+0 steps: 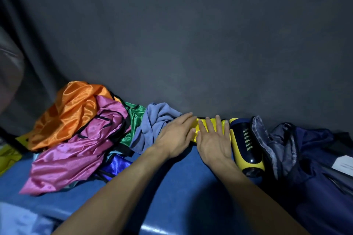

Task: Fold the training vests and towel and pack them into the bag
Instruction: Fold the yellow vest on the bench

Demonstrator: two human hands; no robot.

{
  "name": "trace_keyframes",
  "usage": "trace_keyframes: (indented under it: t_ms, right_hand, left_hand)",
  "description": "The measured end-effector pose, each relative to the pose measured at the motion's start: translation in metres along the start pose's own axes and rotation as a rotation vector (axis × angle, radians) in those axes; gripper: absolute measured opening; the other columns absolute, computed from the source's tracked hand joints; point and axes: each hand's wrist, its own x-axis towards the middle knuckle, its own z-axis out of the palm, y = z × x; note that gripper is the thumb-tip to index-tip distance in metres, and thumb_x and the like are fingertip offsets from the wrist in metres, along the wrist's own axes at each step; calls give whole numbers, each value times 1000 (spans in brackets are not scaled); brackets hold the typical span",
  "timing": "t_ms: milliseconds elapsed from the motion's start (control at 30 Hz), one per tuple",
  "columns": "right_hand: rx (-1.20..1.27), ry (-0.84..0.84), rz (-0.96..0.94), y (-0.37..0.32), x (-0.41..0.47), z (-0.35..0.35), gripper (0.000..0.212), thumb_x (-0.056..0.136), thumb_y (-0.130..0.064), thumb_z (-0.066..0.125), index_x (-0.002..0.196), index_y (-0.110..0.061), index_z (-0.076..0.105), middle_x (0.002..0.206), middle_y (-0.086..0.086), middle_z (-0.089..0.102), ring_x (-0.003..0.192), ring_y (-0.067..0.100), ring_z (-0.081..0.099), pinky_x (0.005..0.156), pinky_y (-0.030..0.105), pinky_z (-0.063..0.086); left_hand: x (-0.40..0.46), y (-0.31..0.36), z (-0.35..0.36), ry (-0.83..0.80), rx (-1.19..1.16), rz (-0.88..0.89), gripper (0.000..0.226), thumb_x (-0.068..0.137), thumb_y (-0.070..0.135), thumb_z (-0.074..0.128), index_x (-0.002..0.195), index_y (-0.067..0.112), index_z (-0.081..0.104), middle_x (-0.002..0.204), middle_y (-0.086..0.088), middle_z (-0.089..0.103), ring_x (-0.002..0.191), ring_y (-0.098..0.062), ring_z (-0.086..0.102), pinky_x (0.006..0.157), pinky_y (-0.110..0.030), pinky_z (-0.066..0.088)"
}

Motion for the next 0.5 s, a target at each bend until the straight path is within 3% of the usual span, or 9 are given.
trace_keyframes:
  t_ms: [100,200,300,367,433,500]
  right_hand:
    - [-171,2,-27,-8,0,-8,58,107,-39,22,161,-19,26,167,6,26,154,42,11,122,59,-11]
    - [-219,63,-59,-14,1,-22,45,97,-23,50,136,-6,60,130,10,59,124,39,46,122,58,17]
    - [-116,190,-60,-24,5,-38,33,74,-11,71,105,1,73,94,17,67,97,42,59,107,61,41]
    - [-51,268,-135,-43,1,-54,26,69,-14,74,92,-1,73,84,18,66,85,42,62,92,58,52]
    - [27,294,-273,-72,-5,-71,22,74,-20,61,86,-6,72,80,16,65,78,39,62,79,50,55]
    - [100,246,-398,-102,-12,-86,26,83,-21,58,100,-7,72,95,15,69,89,39,62,82,46,53]
  left_hand:
    - [-20,-4,-29,46,27,88,42,107,33,41,145,19,52,156,0,45,139,-18,45,110,-39,43]
    - [-48,-20,-65,108,64,128,35,103,33,42,131,21,60,135,3,59,123,-19,55,100,-39,48]
    - [-80,-41,-98,196,161,87,28,99,30,47,119,21,64,117,0,64,107,-24,60,89,-41,51]
    - [-101,-57,-124,319,229,-15,22,95,25,55,112,20,68,107,-1,66,98,-28,62,81,-39,51]
    - [-119,-76,-150,442,328,-192,21,90,23,66,111,20,69,105,-4,66,96,-32,62,78,-40,51]
    - [-134,-95,-172,450,439,-465,37,87,34,73,120,19,64,116,-8,62,104,-37,59,82,-46,52]
